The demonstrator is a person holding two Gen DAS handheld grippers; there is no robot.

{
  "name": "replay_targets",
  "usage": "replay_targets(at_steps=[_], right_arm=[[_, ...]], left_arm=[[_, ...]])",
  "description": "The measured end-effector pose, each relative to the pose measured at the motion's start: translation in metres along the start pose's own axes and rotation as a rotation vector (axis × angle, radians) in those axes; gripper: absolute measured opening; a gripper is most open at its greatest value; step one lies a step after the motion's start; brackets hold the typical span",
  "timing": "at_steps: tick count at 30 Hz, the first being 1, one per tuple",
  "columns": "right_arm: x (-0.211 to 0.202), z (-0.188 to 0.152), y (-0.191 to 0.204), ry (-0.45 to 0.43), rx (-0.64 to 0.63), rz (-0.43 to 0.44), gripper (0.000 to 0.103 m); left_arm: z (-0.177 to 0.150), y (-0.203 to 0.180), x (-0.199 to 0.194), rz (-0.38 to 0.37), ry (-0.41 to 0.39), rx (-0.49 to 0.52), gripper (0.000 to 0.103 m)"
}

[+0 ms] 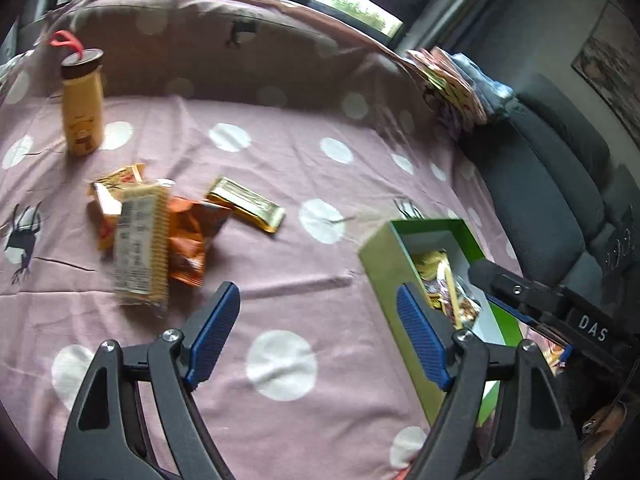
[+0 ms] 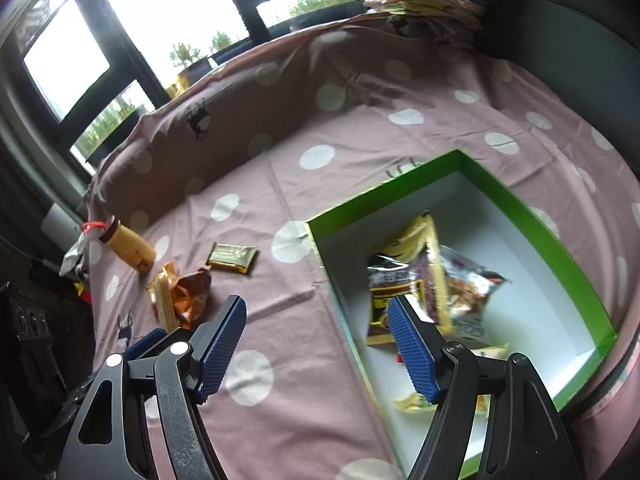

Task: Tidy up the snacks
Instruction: 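Move the right gripper to the long cream biscuit packet and grasp it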

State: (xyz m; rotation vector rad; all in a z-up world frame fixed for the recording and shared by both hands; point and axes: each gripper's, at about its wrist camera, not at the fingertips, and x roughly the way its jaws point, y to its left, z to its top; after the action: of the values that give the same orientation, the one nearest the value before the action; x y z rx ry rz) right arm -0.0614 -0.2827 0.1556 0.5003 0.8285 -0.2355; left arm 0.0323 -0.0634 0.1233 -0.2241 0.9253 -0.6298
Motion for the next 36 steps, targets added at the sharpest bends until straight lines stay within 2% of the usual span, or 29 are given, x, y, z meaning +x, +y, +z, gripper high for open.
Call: replay_targets(at_steps=[5, 9, 14, 18, 19, 24, 27, 29, 33, 36], right_arm=[[0.029, 0.017, 0.066, -0.001, -0.072, 0.119, 0.074], [0.069, 0.020, 0.112, 0.029, -0.134, 0.153, 0.074], [0.128, 0.011, 0.139, 0.133, -0.160, 0.239, 0.074], [0.157, -0.003, 0.144, 0.194, -0.165, 0.258, 0.074], [0.161, -0.004, 0.146, 0.207, -0.171, 0.259, 0.073], [0.166, -0.009, 0.158, 0.238, -0.203, 0.325, 0.053], [0.173, -0.018, 0.165, 0.273, -0.221, 0.356, 0.048], [0.180, -0.023, 0.166, 0.287, -0.221, 0.346, 0.048], [0.181, -0.025, 0.167, 0.271, -0.228, 0.347, 0.047], [0.183, -0.027, 0.165, 0.295, -0.204, 0.396, 0.047]], left_arm=[[0.018, 0.058, -0.006, 0.034, -0.077, -0.124, 0.081], [0.019, 0.099, 0.003, 0.083, -0.096, -0.185, 0.081], [0.015, 0.135, 0.028, 0.083, -0.045, -0.264, 0.081], [0.007, 0.149, 0.041, 0.123, 0.010, -0.296, 0.081], [0.006, 0.151, 0.042, 0.108, 0.010, -0.308, 0.081], [0.002, 0.151, 0.046, 0.069, 0.011, -0.314, 0.080], [0.000, 0.151, 0.046, 0.060, 0.006, -0.306, 0.078], [-0.002, 0.150, 0.047, 0.025, 0.015, -0.296, 0.057], [-0.004, 0.152, 0.048, 0.009, 0.017, -0.315, 0.057], [-0.005, 0.147, 0.045, 0.016, 0.022, -0.313, 0.055]])
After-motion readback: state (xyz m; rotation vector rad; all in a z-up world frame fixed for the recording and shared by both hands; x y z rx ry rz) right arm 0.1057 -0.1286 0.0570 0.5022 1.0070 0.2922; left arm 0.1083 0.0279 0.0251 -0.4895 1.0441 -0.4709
